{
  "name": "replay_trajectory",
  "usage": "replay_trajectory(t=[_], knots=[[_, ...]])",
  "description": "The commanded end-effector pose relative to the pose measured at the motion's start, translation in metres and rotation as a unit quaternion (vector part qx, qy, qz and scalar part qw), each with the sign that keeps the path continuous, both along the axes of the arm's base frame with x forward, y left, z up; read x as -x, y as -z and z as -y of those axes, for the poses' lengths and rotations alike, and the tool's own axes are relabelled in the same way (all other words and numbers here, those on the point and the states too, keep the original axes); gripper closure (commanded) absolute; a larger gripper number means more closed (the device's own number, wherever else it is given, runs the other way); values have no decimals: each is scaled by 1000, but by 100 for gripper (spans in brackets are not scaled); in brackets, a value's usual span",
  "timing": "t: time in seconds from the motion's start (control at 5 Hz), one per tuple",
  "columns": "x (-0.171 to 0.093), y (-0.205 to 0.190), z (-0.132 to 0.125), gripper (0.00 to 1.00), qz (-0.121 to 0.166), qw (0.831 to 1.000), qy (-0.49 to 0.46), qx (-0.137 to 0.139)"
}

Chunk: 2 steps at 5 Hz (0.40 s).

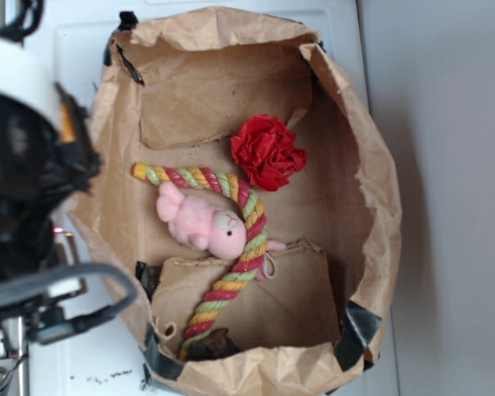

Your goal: Grab the red paper.

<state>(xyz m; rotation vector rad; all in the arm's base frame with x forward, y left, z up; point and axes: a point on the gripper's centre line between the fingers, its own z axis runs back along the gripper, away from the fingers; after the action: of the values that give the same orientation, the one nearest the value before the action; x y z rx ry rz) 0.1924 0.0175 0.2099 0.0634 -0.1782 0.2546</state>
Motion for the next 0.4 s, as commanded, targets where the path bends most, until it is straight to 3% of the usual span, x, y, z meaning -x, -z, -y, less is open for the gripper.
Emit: replay_trajectory(t=[0.0,0.2], knots=[[-29,-3,-19,0,23,1000,-3,3],[-41,3,-23,0,27,1000,-1,-3]])
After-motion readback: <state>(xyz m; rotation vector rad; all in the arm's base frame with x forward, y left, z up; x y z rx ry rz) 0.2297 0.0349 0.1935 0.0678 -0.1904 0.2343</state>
